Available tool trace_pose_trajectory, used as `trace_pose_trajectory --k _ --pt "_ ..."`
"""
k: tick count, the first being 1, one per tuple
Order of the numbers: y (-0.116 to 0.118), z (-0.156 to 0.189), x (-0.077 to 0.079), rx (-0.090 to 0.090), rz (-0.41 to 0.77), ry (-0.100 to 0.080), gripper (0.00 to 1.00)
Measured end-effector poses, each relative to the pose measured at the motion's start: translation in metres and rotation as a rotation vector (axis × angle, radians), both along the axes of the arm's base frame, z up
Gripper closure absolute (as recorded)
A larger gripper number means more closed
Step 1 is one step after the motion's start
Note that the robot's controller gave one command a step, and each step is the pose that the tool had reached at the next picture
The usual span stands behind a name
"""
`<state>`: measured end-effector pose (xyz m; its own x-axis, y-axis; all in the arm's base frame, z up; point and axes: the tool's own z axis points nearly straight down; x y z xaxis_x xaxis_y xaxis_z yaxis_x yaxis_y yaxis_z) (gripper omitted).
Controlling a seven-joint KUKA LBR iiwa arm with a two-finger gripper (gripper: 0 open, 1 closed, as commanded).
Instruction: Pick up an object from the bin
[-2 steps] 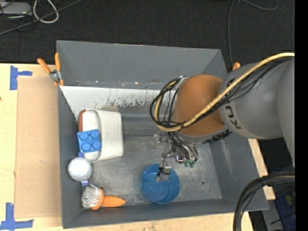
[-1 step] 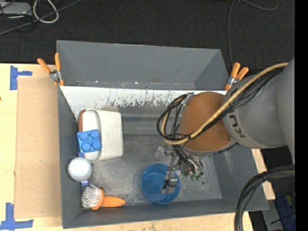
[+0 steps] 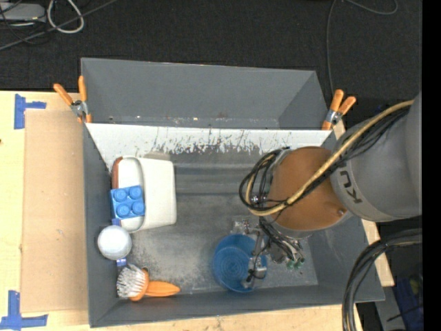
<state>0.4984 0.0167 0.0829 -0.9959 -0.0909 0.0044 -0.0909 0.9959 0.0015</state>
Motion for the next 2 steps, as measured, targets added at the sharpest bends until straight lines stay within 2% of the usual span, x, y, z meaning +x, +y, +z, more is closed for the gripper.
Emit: trace_pose_trajectory --k 1,2 --pt "0.013 -0.007 -0.004 -0.003 0.016 0.001 0.0" --pt "0.043 -0.008 0.004 0.005 0.041 -0.039 1.0"
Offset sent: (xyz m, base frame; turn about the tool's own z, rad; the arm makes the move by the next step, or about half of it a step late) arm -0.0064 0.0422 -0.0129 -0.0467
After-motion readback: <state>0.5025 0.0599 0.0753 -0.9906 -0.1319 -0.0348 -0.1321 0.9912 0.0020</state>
